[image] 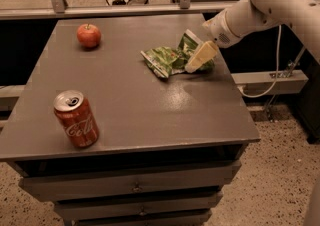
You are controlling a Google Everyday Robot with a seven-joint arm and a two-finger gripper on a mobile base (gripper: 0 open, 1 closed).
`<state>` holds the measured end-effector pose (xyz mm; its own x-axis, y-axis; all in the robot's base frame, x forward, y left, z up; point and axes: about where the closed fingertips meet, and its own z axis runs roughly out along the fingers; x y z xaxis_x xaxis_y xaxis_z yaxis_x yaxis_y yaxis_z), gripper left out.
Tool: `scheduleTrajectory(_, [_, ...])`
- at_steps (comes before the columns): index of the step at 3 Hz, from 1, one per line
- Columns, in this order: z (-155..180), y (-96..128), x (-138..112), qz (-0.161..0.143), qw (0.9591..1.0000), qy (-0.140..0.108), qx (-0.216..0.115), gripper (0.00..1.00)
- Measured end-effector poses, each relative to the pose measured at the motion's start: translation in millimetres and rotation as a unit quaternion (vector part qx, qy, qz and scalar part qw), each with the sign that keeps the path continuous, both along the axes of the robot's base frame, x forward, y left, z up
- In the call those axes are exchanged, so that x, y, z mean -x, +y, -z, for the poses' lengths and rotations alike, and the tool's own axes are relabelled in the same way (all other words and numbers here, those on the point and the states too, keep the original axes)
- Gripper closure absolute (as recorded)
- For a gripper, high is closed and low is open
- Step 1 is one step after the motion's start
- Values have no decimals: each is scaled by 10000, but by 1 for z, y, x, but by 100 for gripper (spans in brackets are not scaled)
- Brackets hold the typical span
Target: Move green jalapeno chip bag near coke can
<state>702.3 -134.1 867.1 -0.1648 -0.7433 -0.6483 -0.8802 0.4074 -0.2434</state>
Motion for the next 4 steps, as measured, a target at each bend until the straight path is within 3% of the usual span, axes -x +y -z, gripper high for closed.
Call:
scheduleTrajectory(1, [22, 3, -10, 163, 9990, 375, -163, 16])
scheduleTrajectory(2, [31, 13, -14, 178, 9967, 710, -350, 40])
scheduleTrajectory(3, [28, 24, -13, 119, 9944, 913, -518, 63])
scheduleTrajectory(4, [4, 36, -2, -68, 9930, 884, -781, 94])
